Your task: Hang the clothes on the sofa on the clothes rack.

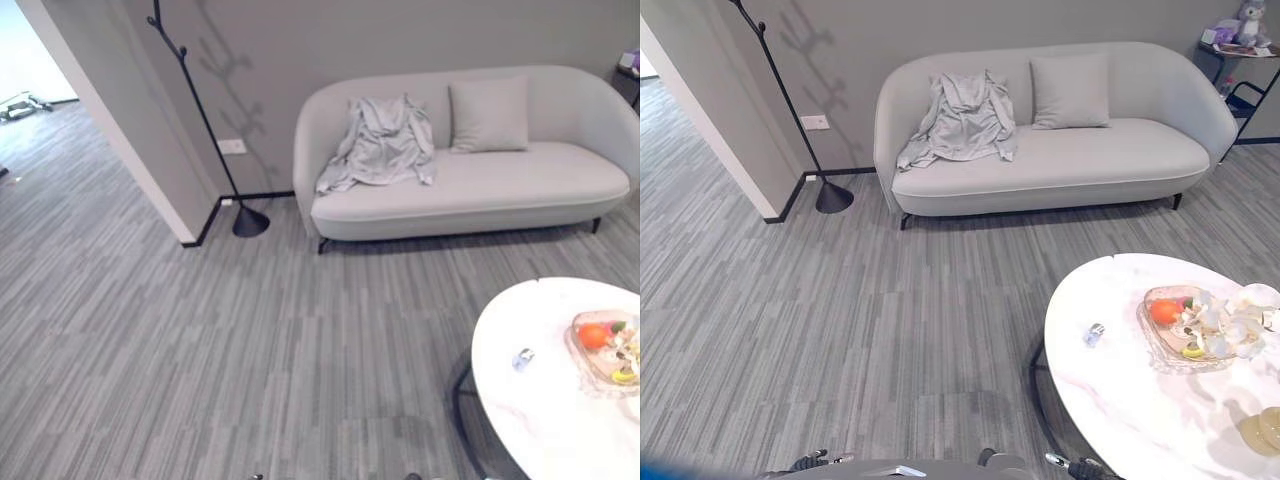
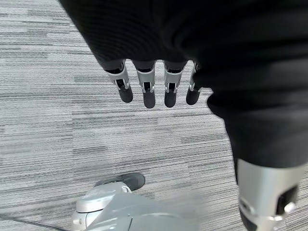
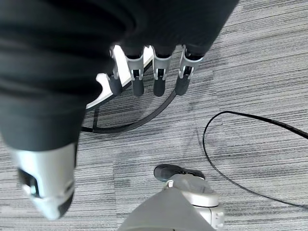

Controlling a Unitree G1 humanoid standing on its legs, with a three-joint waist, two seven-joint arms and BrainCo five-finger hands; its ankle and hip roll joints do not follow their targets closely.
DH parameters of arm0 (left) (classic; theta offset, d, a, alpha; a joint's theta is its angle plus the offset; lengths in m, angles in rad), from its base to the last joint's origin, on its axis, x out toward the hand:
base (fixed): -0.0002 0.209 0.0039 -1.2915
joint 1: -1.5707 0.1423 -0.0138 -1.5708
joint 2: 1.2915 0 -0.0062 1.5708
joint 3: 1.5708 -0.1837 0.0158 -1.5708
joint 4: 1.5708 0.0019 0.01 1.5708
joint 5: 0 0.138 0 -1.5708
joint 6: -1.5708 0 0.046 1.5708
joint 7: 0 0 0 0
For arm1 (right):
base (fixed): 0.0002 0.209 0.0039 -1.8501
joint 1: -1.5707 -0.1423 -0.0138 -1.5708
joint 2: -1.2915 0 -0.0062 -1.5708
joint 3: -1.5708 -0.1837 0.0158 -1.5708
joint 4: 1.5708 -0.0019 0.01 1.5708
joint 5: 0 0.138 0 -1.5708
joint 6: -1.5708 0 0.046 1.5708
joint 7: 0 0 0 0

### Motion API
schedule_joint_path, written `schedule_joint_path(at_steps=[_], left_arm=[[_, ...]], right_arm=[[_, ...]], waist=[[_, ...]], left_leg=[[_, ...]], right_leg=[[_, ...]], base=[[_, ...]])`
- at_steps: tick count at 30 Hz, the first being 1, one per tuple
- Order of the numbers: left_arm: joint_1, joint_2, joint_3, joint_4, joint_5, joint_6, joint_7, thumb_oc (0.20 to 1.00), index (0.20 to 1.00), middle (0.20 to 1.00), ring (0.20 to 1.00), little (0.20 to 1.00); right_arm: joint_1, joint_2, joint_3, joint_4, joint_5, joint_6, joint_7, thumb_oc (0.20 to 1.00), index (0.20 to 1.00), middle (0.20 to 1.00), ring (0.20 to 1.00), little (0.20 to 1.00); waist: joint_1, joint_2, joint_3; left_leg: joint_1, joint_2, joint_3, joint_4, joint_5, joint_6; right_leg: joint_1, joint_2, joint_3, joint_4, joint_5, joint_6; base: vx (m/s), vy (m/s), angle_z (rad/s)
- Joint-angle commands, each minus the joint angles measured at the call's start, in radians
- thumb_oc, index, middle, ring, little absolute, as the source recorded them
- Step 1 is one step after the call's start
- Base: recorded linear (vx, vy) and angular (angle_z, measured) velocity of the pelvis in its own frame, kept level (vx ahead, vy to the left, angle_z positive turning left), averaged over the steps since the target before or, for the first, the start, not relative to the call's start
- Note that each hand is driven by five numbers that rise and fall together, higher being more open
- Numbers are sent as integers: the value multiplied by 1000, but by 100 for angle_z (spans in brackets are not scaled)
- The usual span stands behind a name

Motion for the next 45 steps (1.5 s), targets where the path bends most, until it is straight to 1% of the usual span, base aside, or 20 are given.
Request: schedule_joint_path(at_steps=[1, 7, 30, 36, 43, 45], left_arm=[[-42, 23, 8, 7, -21, -22, -8, 1000, 1000, 1000, 1000, 1000], [-46, 23, 18, 8, -28, -22, 10, 1000, 1000, 1000, 1000, 1000], [-50, 21, 2, 14, -8, -21, 2, 1000, 1000, 1000, 1000, 1000], [-53, 24, 4, 15, -1, -20, 6, 1000, 1000, 1000, 1000, 1000], [-55, 29, 3, 12, 0, -21, 5, 1000, 1000, 1000, 1000, 1000], [-57, 31, 3, 13, 0, -20, 5, 1000, 1000, 1000, 1000, 1000]], right_arm=[[-52, -8, 61, 17, -15, -14, 1, 1000, 1000, 1000, 1000, 1000], [-52, -3, 61, 18, -17, -13, -3, 1000, 1000, 1000, 1000, 1000], [-60, -10, 78, 13, -36, -13, -1, 1000, 1000, 1000, 1000, 1000], [-63, -11, 81, 15, -45, -9, -2, 1000, 1000, 1000, 1000, 1000], [-68, -11, 79, 15, -43, -5, 0, 1000, 1000, 1000, 1000, 1000], [-69, -10, 80, 14, -46, -4, 0, 1000, 1000, 1000, 1000, 1000]], waist=[[-8, -56, 5], [-5, -58, 5], [-1, -58, 0], [-1, -58, 2], [3, -59, 10], [5, -59, 15]], left_leg=[[60, 24, -91, -108, 22, -52], [60, 24, -94, -108, 22, -52], [65, 26, -95, -108, 12, -52], [60, 21, -97, -108, 11, -47], [44, 6, -95, -108, 7, -32], [32, -1, -95, -108, 7, -23]], right_leg=[[149, -81, 7, -185, 80, 128], [151, -82, 4, -185, 77, 129], [156, -86, -1, -185, 71, 131], [148, -93, 0, -185, 76, 135], [129, -105, 14, -185, 89, 144], [115, -111, 23, -185, 96, 150]], base=[[6, -1, 7], [2, -1, 1], [2, -1, 0], [1, 31, 0], [-2, 62, -2], [-21, 80, -7]])
